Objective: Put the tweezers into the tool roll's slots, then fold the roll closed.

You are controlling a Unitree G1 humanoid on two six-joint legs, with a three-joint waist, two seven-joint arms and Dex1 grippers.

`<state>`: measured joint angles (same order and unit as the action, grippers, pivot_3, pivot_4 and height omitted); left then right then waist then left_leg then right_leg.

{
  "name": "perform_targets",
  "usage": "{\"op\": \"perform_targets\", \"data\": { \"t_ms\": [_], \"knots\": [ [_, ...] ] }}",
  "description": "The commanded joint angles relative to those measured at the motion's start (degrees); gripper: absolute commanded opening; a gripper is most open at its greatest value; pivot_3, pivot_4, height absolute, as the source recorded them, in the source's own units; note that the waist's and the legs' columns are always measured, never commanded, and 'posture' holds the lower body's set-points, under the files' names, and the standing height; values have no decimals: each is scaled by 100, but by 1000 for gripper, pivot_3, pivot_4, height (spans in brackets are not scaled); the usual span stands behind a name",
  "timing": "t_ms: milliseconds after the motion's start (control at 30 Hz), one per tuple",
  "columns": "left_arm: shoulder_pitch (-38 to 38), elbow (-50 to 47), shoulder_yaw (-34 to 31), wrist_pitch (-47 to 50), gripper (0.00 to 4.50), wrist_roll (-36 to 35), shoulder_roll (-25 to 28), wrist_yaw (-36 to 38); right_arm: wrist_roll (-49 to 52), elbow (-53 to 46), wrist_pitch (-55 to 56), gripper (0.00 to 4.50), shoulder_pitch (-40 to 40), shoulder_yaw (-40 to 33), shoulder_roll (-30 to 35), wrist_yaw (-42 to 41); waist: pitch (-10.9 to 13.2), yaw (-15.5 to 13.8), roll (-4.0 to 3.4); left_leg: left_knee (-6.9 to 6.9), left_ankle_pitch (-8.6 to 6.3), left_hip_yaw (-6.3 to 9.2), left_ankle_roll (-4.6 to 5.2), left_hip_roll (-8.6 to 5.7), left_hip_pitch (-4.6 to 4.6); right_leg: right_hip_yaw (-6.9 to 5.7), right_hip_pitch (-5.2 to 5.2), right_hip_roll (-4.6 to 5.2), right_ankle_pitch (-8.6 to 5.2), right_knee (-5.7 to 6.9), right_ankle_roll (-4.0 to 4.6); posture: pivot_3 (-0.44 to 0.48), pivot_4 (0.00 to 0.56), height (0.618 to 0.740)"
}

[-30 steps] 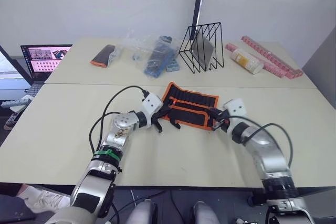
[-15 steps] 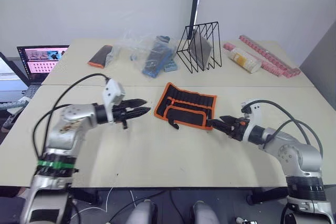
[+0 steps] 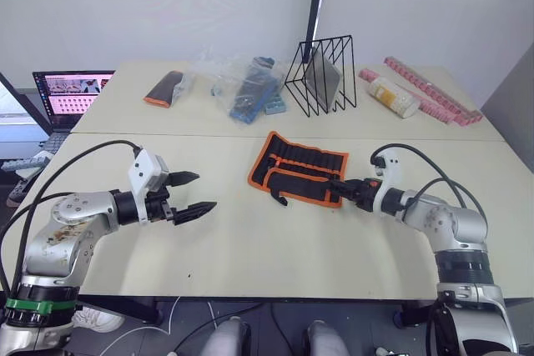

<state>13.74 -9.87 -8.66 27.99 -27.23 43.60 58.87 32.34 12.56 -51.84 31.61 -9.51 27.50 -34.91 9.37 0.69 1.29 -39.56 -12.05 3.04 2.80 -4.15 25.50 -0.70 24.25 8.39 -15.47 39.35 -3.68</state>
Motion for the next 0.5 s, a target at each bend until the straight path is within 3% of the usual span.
{"op": "perform_targets", "data": {
  "t_ms": [33,333,367,500],
  "knots": [
    [-71,-200,-179,-20,4482,-40,136,-66,206,43,-236,4500,106,-105,-80,-115,0,1,0,2,0,0,0,0,0,0,0,0,0,0,0,0,150,687],
    [-34,-60,-110,-111,4482,37,196,-82,746,326,-645,4500,218,-877,-357,84,0,3,0,10,1,-1,-1,0,-1,1,2,0,0,-2,1,0,150,687],
    [-11,-32,-88,-129,4500,64,203,-79,759,353,-657,4003,196,-940,-364,105,0,3,0,12,1,-1,-1,0,-1,1,2,-1,0,-2,1,0,150,687],
    [62,67,-46,-173,4500,116,220,-66,804,309,-695,2707,100,-1021,-416,163,0,3,0,14,1,-3,-1,-1,-1,3,4,0,0,-2,1,0,150,687]
  ]
}}
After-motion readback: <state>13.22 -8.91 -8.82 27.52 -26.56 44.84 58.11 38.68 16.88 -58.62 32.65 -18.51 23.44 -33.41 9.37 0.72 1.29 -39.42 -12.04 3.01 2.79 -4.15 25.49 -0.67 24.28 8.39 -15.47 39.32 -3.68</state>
